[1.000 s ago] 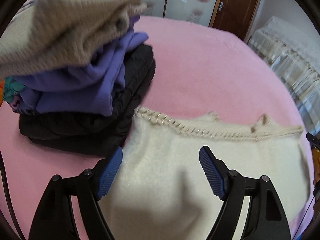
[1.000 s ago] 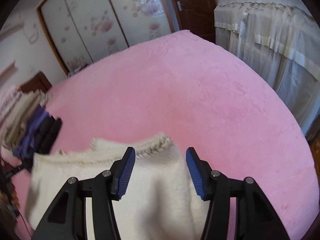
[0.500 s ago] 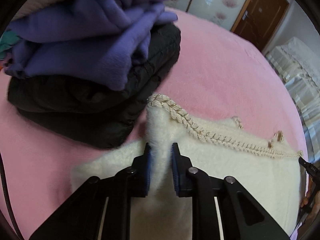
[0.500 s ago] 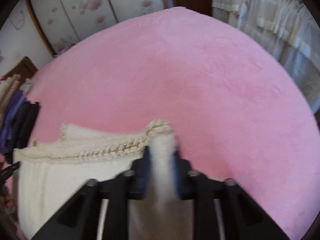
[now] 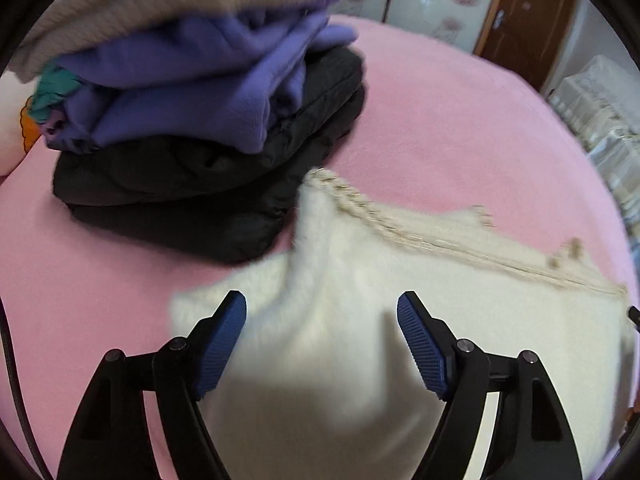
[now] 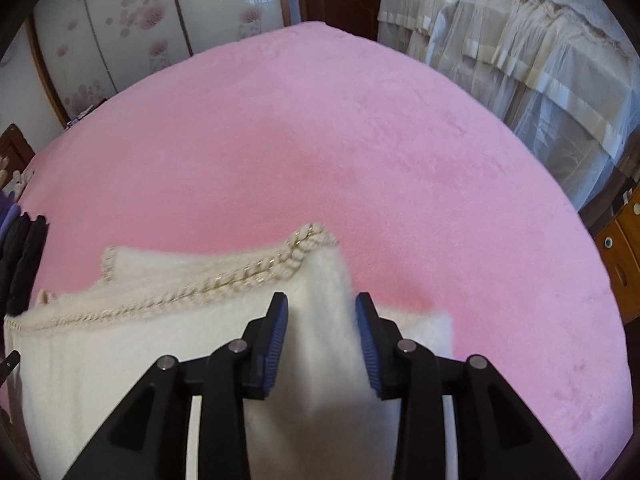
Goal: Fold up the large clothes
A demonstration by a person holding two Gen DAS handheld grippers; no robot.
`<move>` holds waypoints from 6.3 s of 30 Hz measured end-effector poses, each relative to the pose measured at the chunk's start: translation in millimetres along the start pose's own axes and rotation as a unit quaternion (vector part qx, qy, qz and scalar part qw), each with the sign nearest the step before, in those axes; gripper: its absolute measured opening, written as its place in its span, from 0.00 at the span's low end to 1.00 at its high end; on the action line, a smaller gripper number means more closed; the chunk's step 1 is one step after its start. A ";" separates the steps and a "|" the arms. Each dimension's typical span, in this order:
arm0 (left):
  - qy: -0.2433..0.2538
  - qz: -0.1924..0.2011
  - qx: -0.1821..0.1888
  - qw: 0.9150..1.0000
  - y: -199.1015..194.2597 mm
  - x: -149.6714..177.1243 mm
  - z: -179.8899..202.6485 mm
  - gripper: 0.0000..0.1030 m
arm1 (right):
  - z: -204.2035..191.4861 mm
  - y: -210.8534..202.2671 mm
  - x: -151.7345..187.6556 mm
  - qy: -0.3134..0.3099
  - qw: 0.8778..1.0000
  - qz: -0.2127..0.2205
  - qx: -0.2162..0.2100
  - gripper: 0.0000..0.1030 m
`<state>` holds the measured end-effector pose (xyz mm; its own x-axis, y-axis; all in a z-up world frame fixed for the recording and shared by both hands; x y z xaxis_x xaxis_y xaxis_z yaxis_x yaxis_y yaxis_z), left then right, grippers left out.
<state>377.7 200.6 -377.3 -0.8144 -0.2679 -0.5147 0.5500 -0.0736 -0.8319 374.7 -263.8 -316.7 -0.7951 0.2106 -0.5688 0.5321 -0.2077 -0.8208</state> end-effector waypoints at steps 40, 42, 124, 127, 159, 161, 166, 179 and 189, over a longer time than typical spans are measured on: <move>-0.128 0.014 0.135 0.982 -165.7 191.2 -26.4 0.91 | -102.2 -217.7 185.0 -0.112 0.977 0.154 -0.100 0.43; -0.150 0.006 0.139 0.979 -154.0 197.1 -35.5 0.91 | -106.6 -208.7 190.9 -0.122 0.977 0.146 -0.101 0.31; 0.084 0.089 0.315 0.941 -158.6 140.9 220.7 0.92 | 70.5 -155.7 160.5 0.073 0.985 0.092 -0.126 0.33; 0.054 0.097 0.249 0.962 -147.7 129.0 181.9 0.93 | 70.5 -170.8 148.9 0.076 0.983 0.092 -0.139 0.53; 0.034 0.011 0.170 0.985 -53.1 79.7 169.9 0.96 | 23.5 -121.8 39.6 -0.045 0.973 0.008 -0.226 0.17; 0.054 0.018 0.171 0.984 -54.9 79.0 185.5 0.96 | 41.7 -127.4 41.5 -0.035 0.976 0.024 -0.212 0.17; 0.090 -0.001 0.189 0.978 -41.3 91.2 218.5 0.96 | 88.2 -80.8 67.1 0.019 0.984 -0.008 -0.176 0.16; 0.137 -0.010 0.160 0.977 -25.5 116.4 240.3 1.00 | 115.9 -52.4 121.8 0.075 0.990 0.009 -0.117 0.21; 0.166 0.103 0.086 0.977 -101.5 116.1 224.6 0.99 | 80.6 -127.9 114.0 -0.040 0.994 0.098 0.002 0.38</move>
<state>268.9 -38.8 -305.9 -0.6822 0.0311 -0.7305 0.7084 -0.2192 -0.6709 192.6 -290.2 -272.3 -0.6977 0.0887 -0.7109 0.6777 -0.2402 -0.6950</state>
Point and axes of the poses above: each gripper's, at about its wrist camera, not at the fingertips, and y roughly the way its jaws point, z to its right, x to its underside, the point moved 5 cm from there along y, roughly the way its jaws point, and after that the axes turned 4 degrees about x, right-handed, at the moved point
